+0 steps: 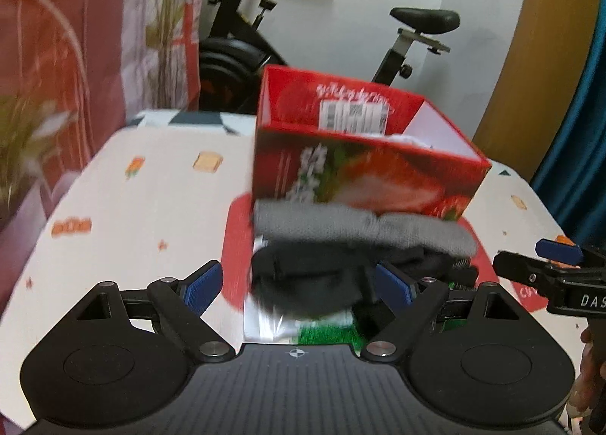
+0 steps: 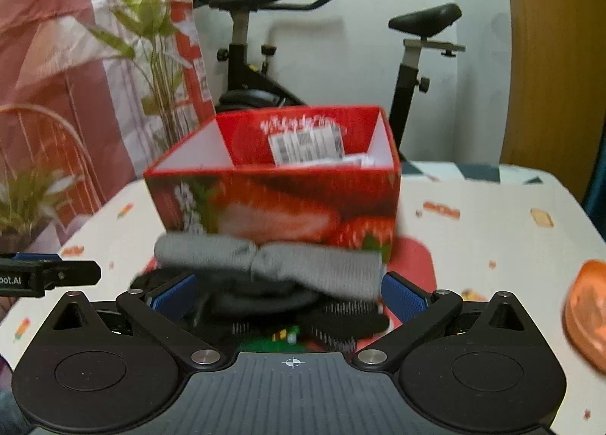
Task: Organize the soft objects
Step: 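Withdraw both grippers and reach toward the green mesh item, then grasp the green mesh item with both grippers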
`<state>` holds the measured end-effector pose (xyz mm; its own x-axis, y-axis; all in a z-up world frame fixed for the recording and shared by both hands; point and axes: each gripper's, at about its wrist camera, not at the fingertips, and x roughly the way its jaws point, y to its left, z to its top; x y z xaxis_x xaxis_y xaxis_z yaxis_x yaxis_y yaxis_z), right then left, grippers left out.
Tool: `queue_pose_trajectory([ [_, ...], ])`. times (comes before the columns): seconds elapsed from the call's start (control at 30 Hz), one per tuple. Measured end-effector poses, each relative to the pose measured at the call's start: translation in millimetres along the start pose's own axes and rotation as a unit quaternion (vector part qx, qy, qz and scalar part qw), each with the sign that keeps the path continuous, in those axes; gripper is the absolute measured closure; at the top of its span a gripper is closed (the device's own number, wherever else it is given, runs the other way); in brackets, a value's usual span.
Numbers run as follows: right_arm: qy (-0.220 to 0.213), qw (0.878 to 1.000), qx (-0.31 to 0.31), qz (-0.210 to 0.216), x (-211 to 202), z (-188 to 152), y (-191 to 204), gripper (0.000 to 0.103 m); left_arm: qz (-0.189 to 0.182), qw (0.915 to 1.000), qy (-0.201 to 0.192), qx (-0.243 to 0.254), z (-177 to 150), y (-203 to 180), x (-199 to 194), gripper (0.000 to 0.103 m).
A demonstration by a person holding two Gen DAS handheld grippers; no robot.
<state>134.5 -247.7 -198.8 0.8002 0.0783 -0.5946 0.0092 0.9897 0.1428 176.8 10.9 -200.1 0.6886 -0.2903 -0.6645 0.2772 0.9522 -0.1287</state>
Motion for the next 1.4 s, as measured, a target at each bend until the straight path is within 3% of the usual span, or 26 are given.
queue_pose_trajectory([
  [0.3, 0.040, 0.999, -0.011, 0.008, 14.8, -45.8, 1.4, 0.012, -0.004, 0.9995, 0.029, -0.009, -40.6, 0.3, 13.7, 0.015],
  [0.53, 0.054, 0.998, -0.017, 0.024, 25.0, -55.4, 3.0, 0.020, -0.016, 0.9990, 0.042, -0.005, -50.4, -4.2, 19.8, 0.020],
  [0.83, 0.068, 0.997, -0.024, 0.029, 40.3, -61.8, 1.9, 0.026, -0.036, 0.9977, 0.056, -0.012, -54.6, -5.6, 29.3, 0.050],
  [1.03, 0.057, 0.997, -0.033, 0.033, 44.4, -58.4, 0.7, 0.026, -0.039, 0.9969, 0.066, -0.016, -57.0, -6.0, 37.1, 0.051],
  [1.4, 0.076, 0.995, -0.046, 0.049, 54.0, -62.2, 4.2, 0.043, -0.046, 0.9957, 0.078, -0.019, -59.7, -8.1, 44.7, 0.051],
])
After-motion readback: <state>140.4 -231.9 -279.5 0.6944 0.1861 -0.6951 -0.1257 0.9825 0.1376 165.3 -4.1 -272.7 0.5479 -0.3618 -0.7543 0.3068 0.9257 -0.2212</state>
